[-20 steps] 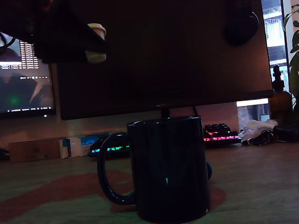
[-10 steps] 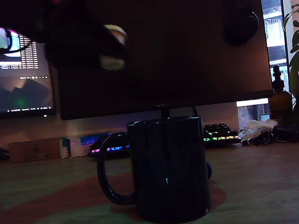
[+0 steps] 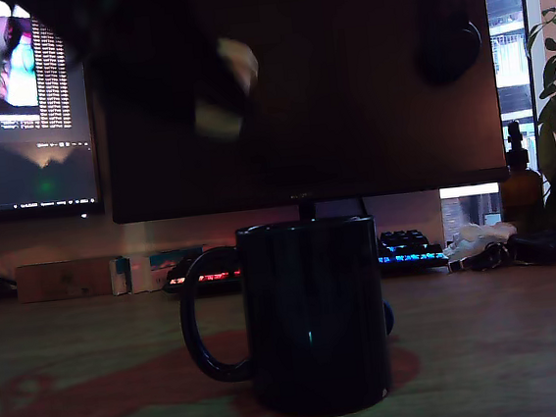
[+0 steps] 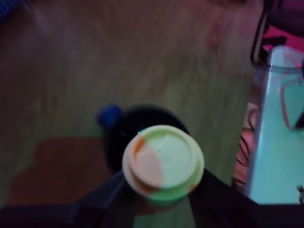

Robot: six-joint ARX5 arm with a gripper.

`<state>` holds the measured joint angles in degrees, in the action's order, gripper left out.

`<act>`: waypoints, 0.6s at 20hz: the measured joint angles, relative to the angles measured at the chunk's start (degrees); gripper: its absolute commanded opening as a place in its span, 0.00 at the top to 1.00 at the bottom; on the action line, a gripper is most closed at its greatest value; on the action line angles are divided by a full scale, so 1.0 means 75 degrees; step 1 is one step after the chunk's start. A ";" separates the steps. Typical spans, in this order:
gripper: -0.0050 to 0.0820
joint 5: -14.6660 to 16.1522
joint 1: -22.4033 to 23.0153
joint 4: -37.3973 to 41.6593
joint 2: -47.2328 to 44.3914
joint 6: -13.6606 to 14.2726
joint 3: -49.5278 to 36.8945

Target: Pick up the coffee capsules on the table and drop them inside the coffee cup

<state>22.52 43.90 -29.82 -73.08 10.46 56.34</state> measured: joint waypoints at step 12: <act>0.66 -0.0472 0.0478 0.0172 -0.0970 -0.0038 0.0052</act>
<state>18.98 47.48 -28.53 -80.36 10.17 56.73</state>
